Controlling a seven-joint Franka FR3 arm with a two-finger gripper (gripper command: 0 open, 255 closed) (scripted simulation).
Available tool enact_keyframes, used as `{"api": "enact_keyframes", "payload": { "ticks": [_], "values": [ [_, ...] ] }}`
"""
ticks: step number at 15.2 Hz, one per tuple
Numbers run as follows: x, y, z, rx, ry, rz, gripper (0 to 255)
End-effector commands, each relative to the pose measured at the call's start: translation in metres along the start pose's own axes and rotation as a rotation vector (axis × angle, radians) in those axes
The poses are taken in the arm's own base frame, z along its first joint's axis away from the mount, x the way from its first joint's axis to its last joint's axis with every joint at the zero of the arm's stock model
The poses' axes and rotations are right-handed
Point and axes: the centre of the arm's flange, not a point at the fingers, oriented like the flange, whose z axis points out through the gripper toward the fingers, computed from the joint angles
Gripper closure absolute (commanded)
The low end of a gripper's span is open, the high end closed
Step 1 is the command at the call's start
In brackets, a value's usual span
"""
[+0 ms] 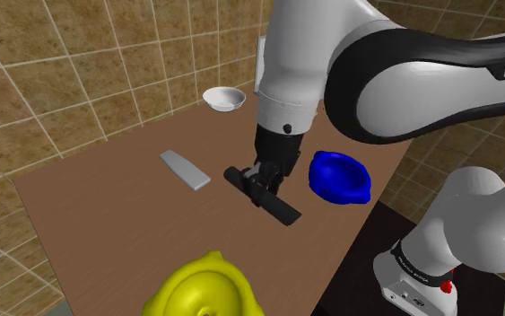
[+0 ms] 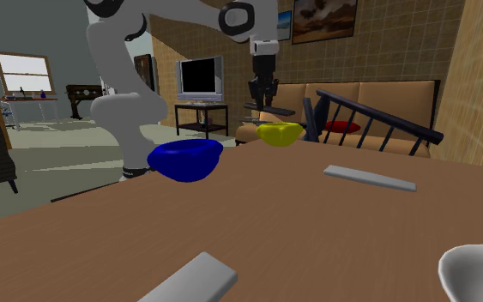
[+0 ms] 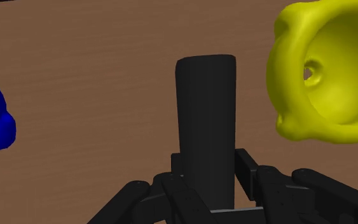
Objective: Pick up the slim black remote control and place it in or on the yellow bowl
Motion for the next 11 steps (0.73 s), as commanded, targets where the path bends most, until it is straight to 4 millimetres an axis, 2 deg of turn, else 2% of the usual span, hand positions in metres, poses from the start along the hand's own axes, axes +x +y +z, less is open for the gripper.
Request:
{"api": "enact_keyframes", "payload": {
  "ticks": [1, 11],
  "values": [
    [-0.008, -0.022, 0.002, 0.0, 0.0, 0.001, 255],
    [-0.057, -0.143, 0.018, 0.0, 0.0, 0.001, 255]
  ]
}}
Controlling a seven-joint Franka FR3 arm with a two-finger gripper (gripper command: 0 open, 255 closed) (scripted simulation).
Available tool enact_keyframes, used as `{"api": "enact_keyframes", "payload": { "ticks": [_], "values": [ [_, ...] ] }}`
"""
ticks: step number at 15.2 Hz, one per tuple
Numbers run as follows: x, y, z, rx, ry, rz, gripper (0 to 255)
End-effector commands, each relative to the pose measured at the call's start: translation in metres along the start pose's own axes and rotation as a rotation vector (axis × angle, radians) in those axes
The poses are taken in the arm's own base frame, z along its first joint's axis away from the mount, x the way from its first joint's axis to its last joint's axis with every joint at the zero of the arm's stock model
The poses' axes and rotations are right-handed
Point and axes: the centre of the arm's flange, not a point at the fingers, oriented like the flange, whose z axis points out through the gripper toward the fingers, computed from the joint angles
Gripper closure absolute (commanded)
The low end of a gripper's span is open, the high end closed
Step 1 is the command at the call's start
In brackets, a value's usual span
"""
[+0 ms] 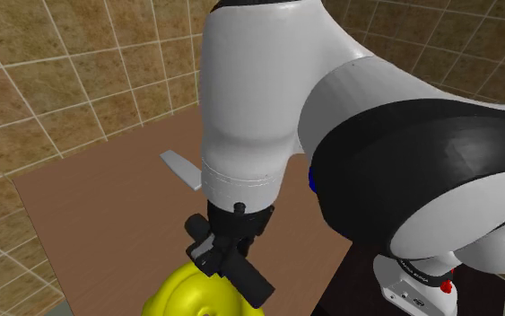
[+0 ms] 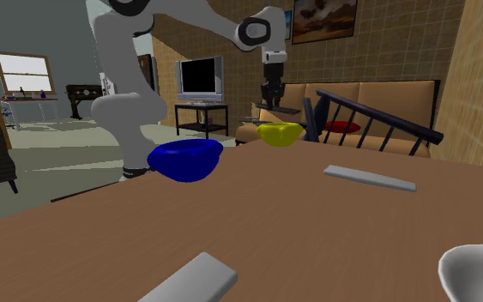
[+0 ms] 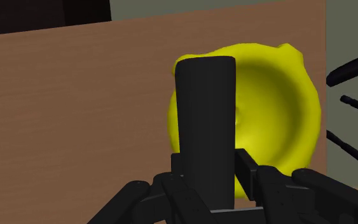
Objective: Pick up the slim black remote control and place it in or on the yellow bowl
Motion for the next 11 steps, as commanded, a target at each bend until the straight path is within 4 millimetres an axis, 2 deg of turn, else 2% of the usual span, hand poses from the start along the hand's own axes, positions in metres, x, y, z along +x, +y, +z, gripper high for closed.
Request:
{"api": "enact_keyframes", "payload": {
  "ticks": [1, 4, 11],
  "values": [
    [-0.012, -0.025, 0.001, 0.002, 0.0, 0.003, 255],
    [-0.026, -0.062, 0.006, 0.002, 0.0, 0.003, 255],
    [-0.026, -0.059, 0.042, 0.002, 0.0, 0.003, 255]
  ]
}}
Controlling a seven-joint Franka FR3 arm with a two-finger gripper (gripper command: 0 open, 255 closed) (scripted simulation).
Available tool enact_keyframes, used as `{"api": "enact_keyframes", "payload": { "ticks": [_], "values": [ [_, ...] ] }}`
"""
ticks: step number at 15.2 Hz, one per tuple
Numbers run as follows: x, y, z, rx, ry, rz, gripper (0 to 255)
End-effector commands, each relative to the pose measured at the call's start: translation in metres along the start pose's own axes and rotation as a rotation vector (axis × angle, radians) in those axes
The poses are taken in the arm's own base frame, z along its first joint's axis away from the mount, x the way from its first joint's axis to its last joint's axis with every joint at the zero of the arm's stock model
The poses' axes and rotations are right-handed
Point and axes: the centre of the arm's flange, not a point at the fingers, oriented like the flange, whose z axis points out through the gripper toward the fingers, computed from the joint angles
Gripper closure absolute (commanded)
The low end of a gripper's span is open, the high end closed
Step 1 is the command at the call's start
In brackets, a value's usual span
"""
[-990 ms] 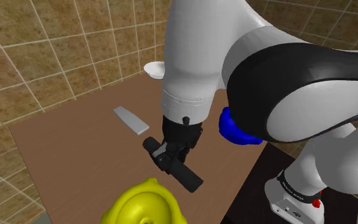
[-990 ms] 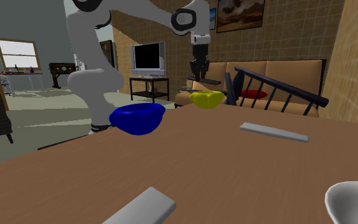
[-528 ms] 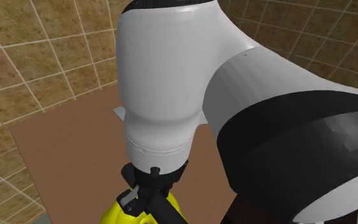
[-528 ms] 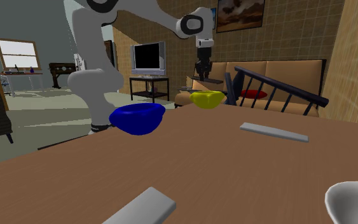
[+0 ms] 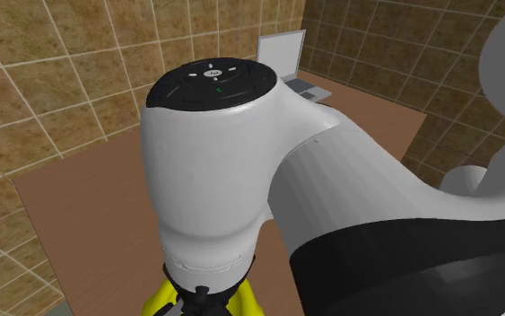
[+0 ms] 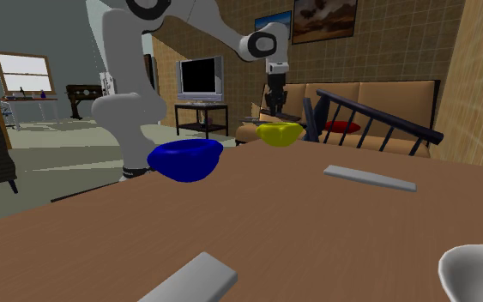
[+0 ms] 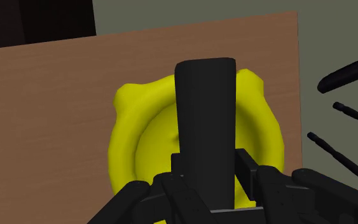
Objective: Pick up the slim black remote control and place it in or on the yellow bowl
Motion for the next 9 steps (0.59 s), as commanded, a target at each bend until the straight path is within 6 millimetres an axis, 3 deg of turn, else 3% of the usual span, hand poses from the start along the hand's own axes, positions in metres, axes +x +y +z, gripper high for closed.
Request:
{"api": "enact_keyframes", "payload": {
  "ticks": [1, 4, 9],
  "values": [
    [-0.001, 0.001, 0.011, 0.0, 0.001, 0.0, 255],
    [-0.001, 0.002, 0.026, 0.0, 0.001, 0.0, 255],
    [-0.001, 0.002, 0.029, 0.0, 0.001, 0.0, 255]
  ]
}}
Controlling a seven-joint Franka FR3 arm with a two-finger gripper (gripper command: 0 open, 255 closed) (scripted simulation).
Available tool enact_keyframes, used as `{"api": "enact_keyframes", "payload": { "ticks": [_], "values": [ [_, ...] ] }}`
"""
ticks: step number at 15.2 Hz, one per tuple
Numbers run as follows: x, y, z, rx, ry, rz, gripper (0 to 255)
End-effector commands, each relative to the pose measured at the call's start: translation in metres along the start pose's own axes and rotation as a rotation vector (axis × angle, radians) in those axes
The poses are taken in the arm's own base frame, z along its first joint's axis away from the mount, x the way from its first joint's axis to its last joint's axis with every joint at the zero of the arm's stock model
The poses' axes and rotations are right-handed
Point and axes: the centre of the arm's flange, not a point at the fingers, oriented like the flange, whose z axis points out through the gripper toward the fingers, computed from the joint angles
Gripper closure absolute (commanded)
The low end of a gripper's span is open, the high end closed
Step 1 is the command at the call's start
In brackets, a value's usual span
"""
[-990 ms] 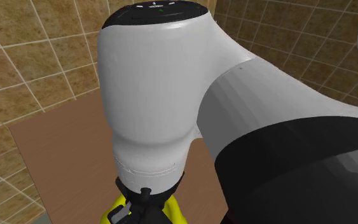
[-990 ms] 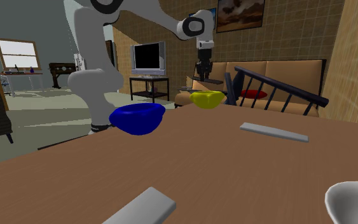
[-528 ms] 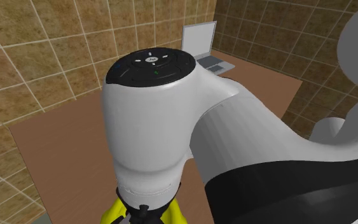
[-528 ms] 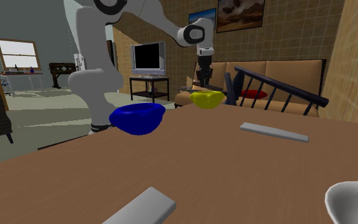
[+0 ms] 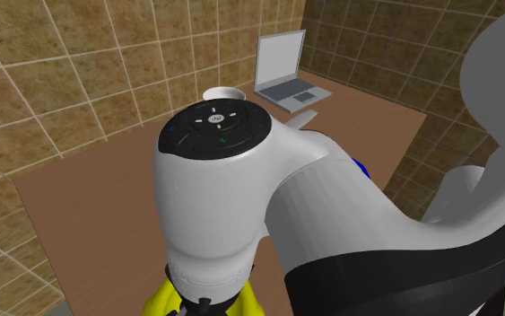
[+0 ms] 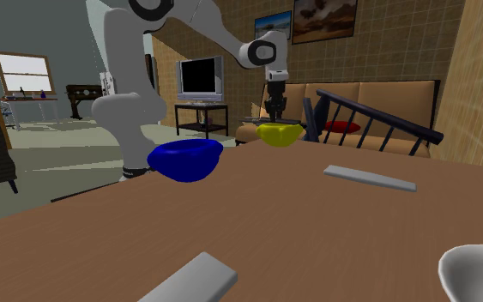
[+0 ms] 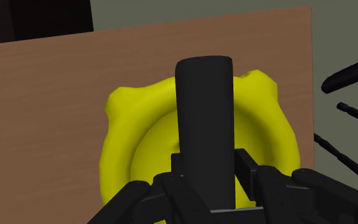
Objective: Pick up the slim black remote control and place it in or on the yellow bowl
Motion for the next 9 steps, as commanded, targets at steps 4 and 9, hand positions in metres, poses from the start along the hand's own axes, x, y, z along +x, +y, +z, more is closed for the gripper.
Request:
{"api": "enact_keyframes", "payload": {
  "ticks": [4, 9],
  "values": [
    [-0.0004, 0.0002, 0.0009, -0.001, -0.001, 0.0, 0],
    [-0.0005, 0.0002, 0.0009, -0.001, -0.001, 0.0, 0]
  ]
}}
